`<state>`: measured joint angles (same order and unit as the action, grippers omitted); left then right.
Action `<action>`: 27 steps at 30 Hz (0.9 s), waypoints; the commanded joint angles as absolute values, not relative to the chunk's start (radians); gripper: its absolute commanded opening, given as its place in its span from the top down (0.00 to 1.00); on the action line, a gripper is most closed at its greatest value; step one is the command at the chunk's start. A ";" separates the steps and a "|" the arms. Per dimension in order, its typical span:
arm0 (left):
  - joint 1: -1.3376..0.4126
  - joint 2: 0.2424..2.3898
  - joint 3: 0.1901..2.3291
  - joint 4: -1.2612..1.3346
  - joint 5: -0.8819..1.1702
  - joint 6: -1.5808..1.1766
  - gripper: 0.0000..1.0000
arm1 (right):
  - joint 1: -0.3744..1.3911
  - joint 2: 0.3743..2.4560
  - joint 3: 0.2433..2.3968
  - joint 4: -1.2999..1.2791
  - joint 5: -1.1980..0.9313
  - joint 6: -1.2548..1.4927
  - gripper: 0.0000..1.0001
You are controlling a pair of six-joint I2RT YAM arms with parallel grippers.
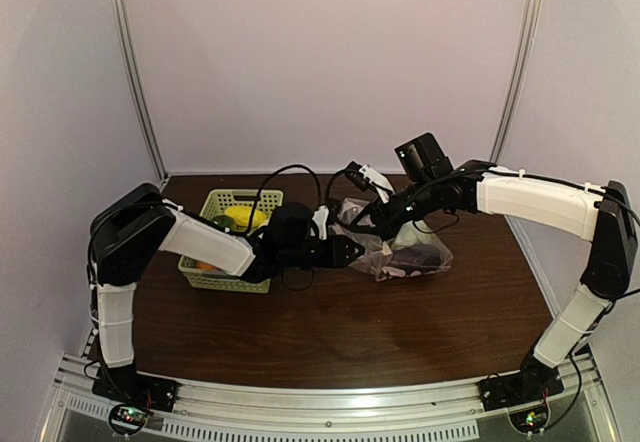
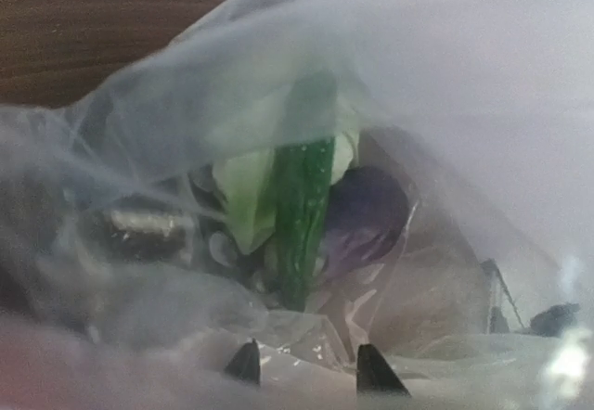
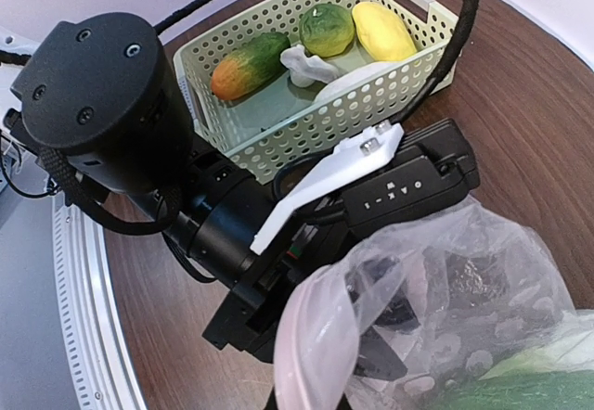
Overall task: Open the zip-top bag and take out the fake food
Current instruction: Open the bag opening of the zipper food storage bag.
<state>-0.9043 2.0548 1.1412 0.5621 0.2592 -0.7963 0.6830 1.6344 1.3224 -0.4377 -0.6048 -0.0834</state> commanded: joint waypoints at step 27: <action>-0.869 2.006 1.180 0.435 0.196 -0.911 1.00 | 0.684 1.578 1.321 -0.435 -0.518 -0.118 1.00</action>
<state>-0.8738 2.0403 1.2045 0.4580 0.1448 -0.8791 0.6830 1.6234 1.3224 -0.4374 -0.5747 -0.1055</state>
